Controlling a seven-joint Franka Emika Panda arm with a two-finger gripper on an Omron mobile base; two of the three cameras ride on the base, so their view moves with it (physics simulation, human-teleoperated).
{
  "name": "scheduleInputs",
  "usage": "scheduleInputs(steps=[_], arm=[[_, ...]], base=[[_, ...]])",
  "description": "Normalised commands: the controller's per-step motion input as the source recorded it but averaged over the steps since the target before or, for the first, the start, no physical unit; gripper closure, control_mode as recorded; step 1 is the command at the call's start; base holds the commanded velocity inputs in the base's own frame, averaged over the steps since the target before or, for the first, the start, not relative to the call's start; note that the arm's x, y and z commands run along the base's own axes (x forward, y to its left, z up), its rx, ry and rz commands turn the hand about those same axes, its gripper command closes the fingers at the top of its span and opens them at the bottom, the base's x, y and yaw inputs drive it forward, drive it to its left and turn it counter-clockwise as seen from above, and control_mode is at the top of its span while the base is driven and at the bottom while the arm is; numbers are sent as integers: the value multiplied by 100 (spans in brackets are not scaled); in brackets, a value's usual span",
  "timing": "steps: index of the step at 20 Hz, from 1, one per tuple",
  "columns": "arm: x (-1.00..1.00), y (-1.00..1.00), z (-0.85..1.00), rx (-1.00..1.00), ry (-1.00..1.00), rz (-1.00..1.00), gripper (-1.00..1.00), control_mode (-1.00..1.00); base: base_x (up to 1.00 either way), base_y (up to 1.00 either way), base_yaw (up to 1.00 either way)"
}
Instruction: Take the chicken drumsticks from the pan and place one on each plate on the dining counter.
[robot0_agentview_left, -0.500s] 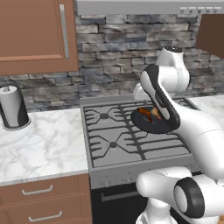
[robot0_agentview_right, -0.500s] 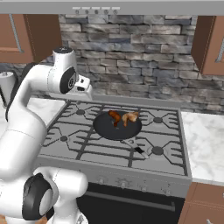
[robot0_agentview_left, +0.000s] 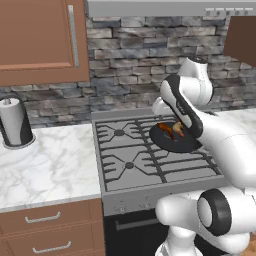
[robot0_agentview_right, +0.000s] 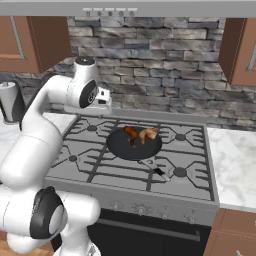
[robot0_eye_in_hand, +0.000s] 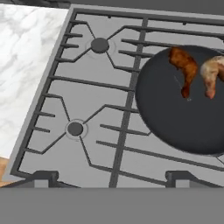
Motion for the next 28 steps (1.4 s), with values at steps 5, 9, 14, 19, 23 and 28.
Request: scheduleInputs(steps=[5,9,14,19,23,28], arm=[[55,-37,-30,-3,3,23,-100,-100],[41,-39,-33,-11,5,25,-100,-100],[37,-42,-45,-11,3,25,-100,-100],[35,-32,-43,-2,4,21,-100,-100],[32,-12,-32,-2,4,6,-100,-100],[30,-16,-31,-7,9,-4,-100,-100]], base=[[0,0,0],[0,0,0],[0,0,0],[0,0,0],[0,0,0],[0,0,0]])
